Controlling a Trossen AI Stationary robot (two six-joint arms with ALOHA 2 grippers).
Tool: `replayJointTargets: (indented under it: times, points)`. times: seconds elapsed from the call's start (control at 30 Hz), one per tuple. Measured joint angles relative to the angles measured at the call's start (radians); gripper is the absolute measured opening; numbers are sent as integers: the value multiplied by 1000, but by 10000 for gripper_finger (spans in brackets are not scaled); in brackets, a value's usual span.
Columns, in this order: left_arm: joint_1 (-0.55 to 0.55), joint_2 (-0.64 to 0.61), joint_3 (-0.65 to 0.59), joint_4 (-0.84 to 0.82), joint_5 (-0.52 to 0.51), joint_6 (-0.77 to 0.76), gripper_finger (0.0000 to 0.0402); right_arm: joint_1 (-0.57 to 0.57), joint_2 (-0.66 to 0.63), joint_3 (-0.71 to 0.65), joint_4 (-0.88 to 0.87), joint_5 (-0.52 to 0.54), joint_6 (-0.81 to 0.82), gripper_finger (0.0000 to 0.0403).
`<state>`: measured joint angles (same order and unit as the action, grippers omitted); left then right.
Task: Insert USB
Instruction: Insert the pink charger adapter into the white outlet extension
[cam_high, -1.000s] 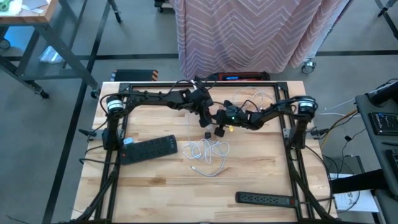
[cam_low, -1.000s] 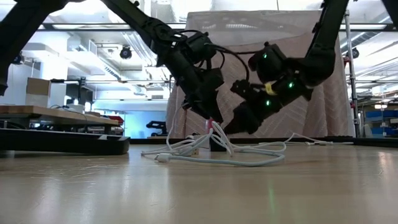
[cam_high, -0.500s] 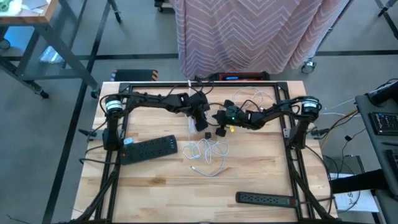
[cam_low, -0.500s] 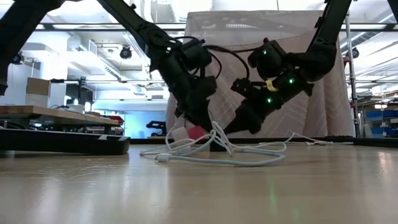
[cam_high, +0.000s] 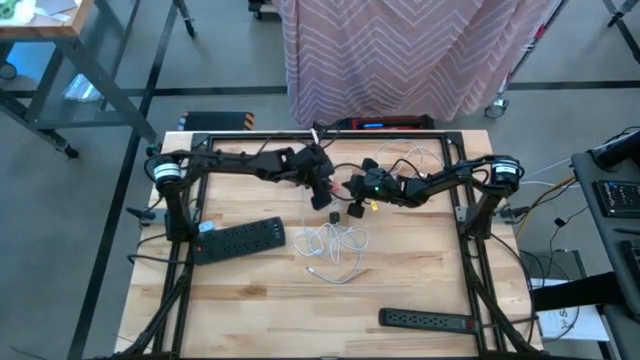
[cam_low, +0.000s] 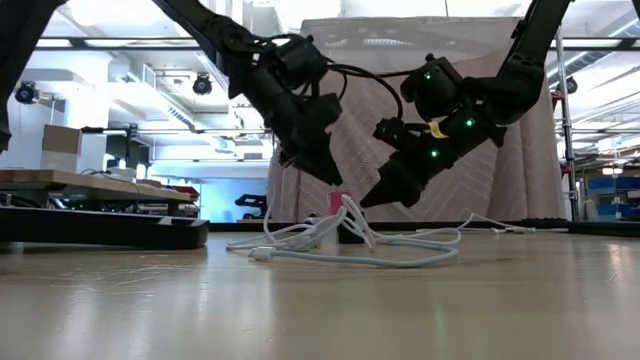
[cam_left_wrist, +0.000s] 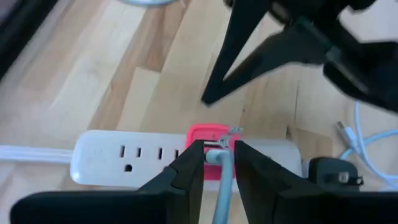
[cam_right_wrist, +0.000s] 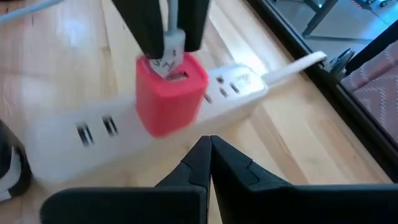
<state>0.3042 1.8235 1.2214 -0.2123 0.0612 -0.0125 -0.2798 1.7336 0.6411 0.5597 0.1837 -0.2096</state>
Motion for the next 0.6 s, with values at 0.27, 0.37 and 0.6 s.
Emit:
replayJointTargets:
  times: [0.27,0.37,0.6]
  points:
    - [-2,-8,-58,59,0,-34,97,4,0,0,-7,-60,0,0]
    - [-4,-10,-46,39,1,-52,117,5,-2,0,-11,-61,-3,0]
    - [-21,-9,49,-125,-1,-49,189,7,-19,0,-30,-61,-30,0]
